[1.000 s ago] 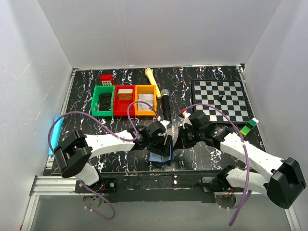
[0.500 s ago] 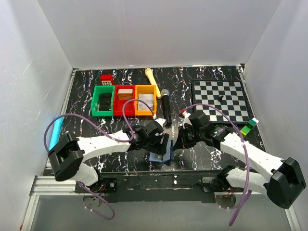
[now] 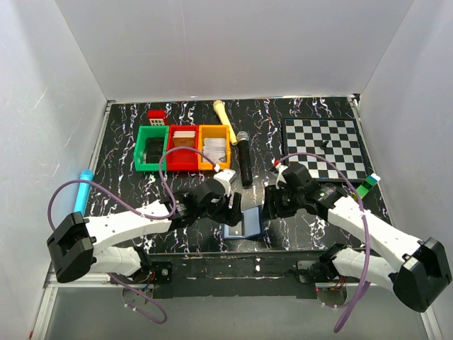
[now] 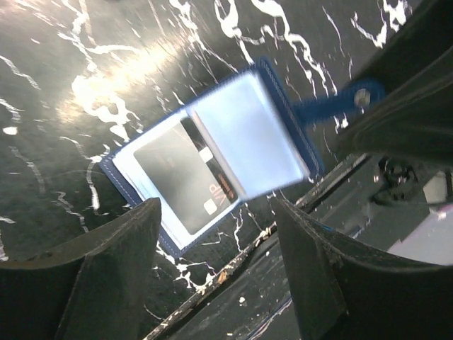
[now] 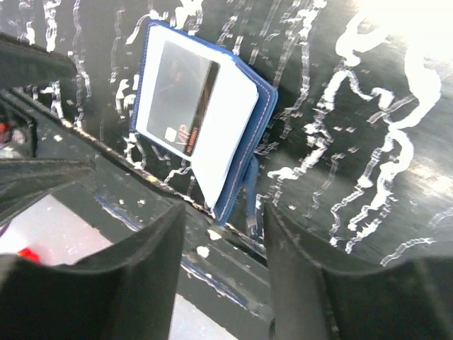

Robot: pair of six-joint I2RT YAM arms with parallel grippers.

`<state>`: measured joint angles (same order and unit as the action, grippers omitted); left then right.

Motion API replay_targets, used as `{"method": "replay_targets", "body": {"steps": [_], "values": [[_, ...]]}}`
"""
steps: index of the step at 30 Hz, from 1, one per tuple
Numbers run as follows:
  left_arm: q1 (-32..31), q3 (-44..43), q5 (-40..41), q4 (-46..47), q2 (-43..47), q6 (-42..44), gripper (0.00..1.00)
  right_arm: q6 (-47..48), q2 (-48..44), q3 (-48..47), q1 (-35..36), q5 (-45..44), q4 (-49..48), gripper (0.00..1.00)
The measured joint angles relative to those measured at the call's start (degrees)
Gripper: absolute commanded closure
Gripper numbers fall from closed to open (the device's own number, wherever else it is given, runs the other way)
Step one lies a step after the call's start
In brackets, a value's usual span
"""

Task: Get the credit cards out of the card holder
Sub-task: Remove the credit card from the card holder.

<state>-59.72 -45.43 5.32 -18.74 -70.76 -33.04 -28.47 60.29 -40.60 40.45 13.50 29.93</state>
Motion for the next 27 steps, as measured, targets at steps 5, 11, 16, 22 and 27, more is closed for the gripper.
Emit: {"method": "replay_targets", "body": {"steps": [5,11,16,22,27], "values": [[0.6,7.0,-6.4,9.2,-1.0,0.5,0.38,0.9,-5.0,-4.1,-1.9,-5.1,8.0,0.42],[1.9,10.0,-10.5,16.0,-0.5,0.0,0.49,-0.7,-8.9,-8.1,-1.9,-0.2,3.8,0.72],[3.8,11.6,-14.5,22.1,-0.7,-2.2,0.67,-5.9,-1.9,-2.2,-1.4,7.3,-8.6,0.7],[4.9,15.1,-16.9,25.5,-3.1,-5.5,0.7,-8.9,8.2,5.2,-1.1,10.7,-15.4,0.7],[4.9,17.1,-16.9,26.5,-3.3,-7.3,0.72,-10.3,11.5,7.5,-1.0,11.6,-21.5,0.71]]}}
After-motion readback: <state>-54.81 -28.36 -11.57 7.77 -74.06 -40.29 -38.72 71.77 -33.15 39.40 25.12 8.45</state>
